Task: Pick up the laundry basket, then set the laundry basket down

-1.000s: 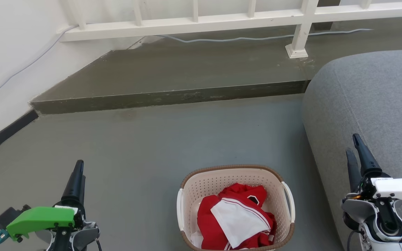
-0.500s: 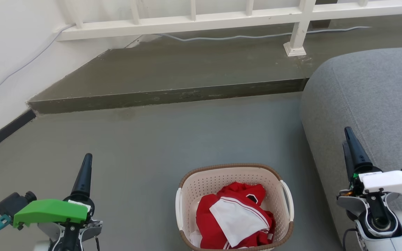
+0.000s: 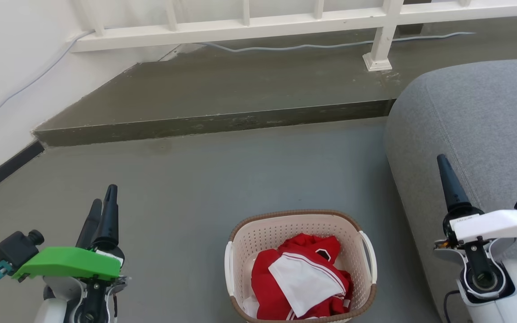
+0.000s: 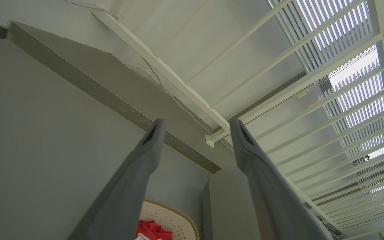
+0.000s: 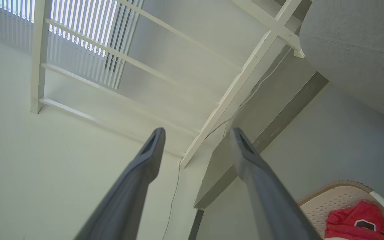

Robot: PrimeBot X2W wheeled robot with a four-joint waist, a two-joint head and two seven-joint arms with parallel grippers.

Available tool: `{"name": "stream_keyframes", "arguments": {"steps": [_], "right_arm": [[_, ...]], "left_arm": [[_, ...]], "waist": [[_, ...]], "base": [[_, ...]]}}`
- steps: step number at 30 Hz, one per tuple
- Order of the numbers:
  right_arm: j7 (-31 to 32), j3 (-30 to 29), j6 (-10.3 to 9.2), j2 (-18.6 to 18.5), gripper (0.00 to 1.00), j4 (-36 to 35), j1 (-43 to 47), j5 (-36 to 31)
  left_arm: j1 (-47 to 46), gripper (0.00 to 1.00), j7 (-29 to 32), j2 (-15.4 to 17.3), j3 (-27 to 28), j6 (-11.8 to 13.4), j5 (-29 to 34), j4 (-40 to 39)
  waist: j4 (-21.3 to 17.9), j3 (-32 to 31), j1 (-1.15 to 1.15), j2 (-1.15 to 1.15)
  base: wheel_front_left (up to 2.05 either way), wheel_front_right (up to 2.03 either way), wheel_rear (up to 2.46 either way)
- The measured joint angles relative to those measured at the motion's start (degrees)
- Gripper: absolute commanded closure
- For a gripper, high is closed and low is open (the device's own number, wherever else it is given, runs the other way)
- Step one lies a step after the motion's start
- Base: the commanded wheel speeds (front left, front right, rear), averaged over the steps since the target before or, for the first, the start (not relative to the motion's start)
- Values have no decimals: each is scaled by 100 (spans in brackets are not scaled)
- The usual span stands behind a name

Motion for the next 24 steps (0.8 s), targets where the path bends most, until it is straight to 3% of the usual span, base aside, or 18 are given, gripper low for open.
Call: {"name": "stream_keyframes", "arguments": {"steps": [13, 24], "right_arm": [[-257, 93, 0, -87, 0, -82, -104, -1419], [-456, 188, 0, -65, 0, -129, -107, -2301]], "left_arm": [[0, 0, -224, 0, -165, 0, 1358, -148], [1, 0, -402, -58, -178, -1, 2111, -235]], "waist": [[-40, 15, 0, 0], [-85, 40, 0, 0]], "base": [[0, 0, 0], [0, 0, 0]]}}
